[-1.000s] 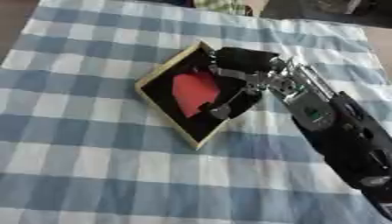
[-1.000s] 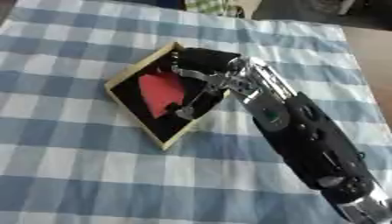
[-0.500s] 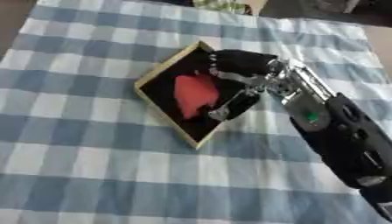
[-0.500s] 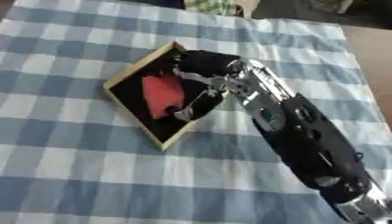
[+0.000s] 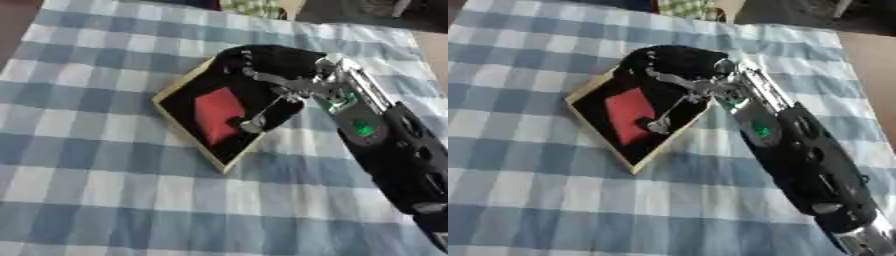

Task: Pick up objects on the table and place them in the box.

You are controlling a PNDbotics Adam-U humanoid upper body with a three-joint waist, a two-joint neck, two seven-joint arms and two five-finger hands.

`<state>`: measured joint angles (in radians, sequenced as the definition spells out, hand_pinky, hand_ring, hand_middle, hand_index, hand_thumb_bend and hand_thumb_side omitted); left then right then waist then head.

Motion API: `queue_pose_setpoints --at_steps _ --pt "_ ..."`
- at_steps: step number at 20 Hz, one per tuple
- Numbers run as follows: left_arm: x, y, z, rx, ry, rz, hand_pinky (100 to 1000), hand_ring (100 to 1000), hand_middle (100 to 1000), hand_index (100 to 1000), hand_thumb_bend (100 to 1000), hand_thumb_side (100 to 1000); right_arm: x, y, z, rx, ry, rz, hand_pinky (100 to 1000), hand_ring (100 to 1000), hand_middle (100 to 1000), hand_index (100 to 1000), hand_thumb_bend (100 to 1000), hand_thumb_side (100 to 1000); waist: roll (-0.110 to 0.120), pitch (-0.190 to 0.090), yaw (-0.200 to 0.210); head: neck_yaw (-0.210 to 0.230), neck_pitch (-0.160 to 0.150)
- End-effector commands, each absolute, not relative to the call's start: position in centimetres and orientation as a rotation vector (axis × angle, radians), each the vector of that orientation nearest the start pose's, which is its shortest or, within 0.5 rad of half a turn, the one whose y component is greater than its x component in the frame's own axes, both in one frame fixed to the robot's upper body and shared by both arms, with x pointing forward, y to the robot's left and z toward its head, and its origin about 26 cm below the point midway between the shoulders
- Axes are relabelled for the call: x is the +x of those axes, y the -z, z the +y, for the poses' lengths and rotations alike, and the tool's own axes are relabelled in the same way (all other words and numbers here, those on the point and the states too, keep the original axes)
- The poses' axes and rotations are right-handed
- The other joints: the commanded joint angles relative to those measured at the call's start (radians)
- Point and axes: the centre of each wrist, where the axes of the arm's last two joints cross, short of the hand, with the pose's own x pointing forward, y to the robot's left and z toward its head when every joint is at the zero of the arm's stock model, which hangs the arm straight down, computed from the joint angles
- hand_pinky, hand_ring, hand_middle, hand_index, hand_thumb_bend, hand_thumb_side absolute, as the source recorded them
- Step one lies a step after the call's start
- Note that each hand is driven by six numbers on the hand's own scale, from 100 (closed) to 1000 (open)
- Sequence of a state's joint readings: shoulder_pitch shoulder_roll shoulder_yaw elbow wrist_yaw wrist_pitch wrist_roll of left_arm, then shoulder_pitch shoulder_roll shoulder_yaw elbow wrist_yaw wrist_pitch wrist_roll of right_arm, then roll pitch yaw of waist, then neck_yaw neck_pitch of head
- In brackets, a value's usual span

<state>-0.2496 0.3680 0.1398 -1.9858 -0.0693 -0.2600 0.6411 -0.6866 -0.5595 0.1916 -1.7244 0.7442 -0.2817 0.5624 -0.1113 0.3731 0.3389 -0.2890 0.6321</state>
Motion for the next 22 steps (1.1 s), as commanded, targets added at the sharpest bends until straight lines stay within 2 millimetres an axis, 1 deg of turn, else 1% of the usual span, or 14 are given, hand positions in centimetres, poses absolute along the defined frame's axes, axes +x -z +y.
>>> queue_pose_setpoints --at_steps 1,4,5,6,7,8,11,13,14,17,18,19,21,22 --pt "29.2 -20.6 30.7 -0.854 0.51 3.455 819 859 795 729 139 830 35.1 -29.3 -24.3 1.191 2.255 2.394 942 956 875 947 288 323 0.013 -0.026 -0.003 0.0 -0.009" --pt "29.1 -20.6 30.8 -0.856 0.509 3.455 819 858 795 730 138 829 33.9 -30.9 -24.8 1.205 2.121 2.483 908 933 857 944 243 304 0.018 -0.03 -0.007 0.002 -0.008" --pt "29.1 -20.6 30.8 -0.857 0.508 3.456 819 858 795 730 138 828 33.4 -31.3 -24.9 1.211 2.075 2.516 885 918 851 941 103 389 0.019 -0.031 -0.008 0.001 -0.008" --pt "29.1 -20.5 30.8 -0.857 0.508 3.455 819 858 795 730 138 827 32.9 -31.8 -25.2 1.219 2.013 2.56 864 902 840 939 185 321 0.021 -0.032 -0.01 0.001 -0.008" --pt "29.1 -20.5 30.8 -0.857 0.508 3.454 819 860 795 731 138 827 32.5 -32.3 -25.5 1.219 1.952 2.608 834 881 825 933 128 347 0.022 -0.033 -0.012 0.002 -0.009" --pt "29.1 -20.5 30.8 -0.858 0.507 3.453 819 862 795 731 138 826 32.0 -32.6 -25.9 1.221 1.883 2.664 825 871 815 931 100 357 0.024 -0.035 -0.015 0.005 -0.009" --pt "29.1 -20.6 30.9 -0.859 0.504 3.45 820 864 795 732 137 825 30.7 -33.2 -27.4 1.245 1.735 2.764 816 866 793 912 100 365 0.028 -0.038 -0.024 0.017 -0.011" --pt "29.1 -20.6 30.9 -0.856 0.502 3.452 820 864 795 731 137 825 29.9 -33.3 -28.4 1.261 1.639 2.825 803 861 781 897 100 390 0.031 -0.037 -0.029 0.026 -0.014" --pt "29.1 -20.5 30.9 -0.858 0.501 3.453 820 865 795 730 136 826 29.7 -33.2 -29.0 1.264 1.572 2.867 774 842 758 879 100 419 0.032 -0.037 -0.032 0.031 -0.014" --pt "29.1 -20.5 30.9 -0.865 0.504 3.45 820 865 795 730 136 826 29.3 -32.9 -30.8 1.239 1.337 2.991 739 822 743 865 100 481 0.035 -0.034 -0.039 0.045 -0.016" --pt "29.1 -20.5 30.9 -0.866 0.504 3.449 820 865 795 731 150 806 29.1 -32.7 -31.3 1.229 1.25 3.028 716 811 733 865 100 523 0.036 -0.032 -0.041 0.05 -0.017" --pt "29.1 -20.5 30.9 -0.866 0.503 3.448 820 865 795 731 135 825 29.0 -32.6 -31.9 1.233 1.164 3.058 712 808 729 861 100 517 0.037 -0.031 -0.043 0.055 -0.018" --pt "29.1 -20.5 30.9 -0.865 0.499 3.445 821 865 795 731 135 825 28.7 -32.1 -33.0 1.243 1.024 3.104 705 803 721 848 100 500 0.038 -0.028 -0.046 0.065 -0.017" --pt "29.1 -20.5 30.9 -0.864 0.497 3.443 821 865 795 731 134 824 28.6 -31.8 -33.5 1.246 0.957 3.125 685 793 708 846 100 574 0.038 -0.027 -0.048 0.07 -0.017"
